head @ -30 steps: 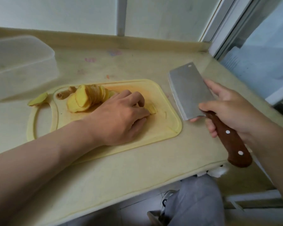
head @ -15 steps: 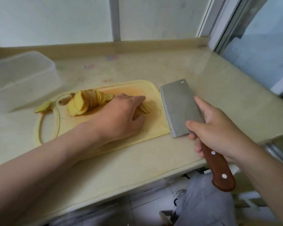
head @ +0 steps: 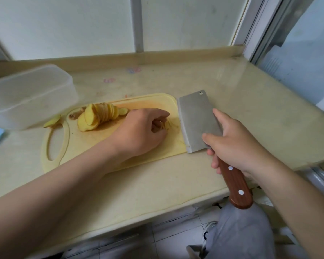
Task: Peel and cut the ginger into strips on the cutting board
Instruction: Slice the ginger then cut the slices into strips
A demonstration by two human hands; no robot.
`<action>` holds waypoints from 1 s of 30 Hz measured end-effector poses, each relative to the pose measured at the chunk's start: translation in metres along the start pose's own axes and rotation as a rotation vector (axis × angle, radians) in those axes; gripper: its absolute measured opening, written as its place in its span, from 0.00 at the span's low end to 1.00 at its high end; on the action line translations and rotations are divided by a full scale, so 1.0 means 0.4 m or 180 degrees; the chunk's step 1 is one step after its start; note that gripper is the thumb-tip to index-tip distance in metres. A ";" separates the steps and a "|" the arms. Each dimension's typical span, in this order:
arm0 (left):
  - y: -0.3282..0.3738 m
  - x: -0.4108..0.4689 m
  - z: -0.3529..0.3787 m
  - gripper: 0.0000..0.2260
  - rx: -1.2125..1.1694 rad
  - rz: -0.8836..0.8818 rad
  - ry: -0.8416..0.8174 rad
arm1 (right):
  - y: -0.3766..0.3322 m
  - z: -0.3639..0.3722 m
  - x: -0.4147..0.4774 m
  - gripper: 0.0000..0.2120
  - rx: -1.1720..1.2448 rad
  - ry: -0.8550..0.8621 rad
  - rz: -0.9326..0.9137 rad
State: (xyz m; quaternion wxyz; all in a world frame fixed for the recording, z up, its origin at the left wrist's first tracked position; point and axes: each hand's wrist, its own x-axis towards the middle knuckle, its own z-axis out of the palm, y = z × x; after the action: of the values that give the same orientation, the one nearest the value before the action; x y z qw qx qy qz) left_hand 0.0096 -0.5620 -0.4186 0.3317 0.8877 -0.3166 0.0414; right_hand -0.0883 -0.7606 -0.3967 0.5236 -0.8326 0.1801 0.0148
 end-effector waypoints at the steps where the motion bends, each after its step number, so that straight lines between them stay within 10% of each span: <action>1: 0.001 0.001 -0.002 0.21 0.0007 0.0006 -0.0052 | -0.002 0.006 0.008 0.26 -0.0056 0.0015 -0.0014; 21: -0.056 -0.065 -0.042 0.07 0.0053 0.0168 0.0566 | -0.116 -0.039 0.083 0.28 -0.0841 0.0018 -0.1161; 30: -0.051 -0.070 -0.043 0.08 -0.0420 -0.0385 0.0991 | -0.119 -0.098 0.034 0.35 -0.1918 -0.1140 -0.1150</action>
State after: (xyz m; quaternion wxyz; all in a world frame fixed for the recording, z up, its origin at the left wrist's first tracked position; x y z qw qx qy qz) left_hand 0.0017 -0.5246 -0.4249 0.4361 0.8643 -0.2096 0.1374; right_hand -0.0670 -0.7806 -0.3407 0.2731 -0.9515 -0.0760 0.1197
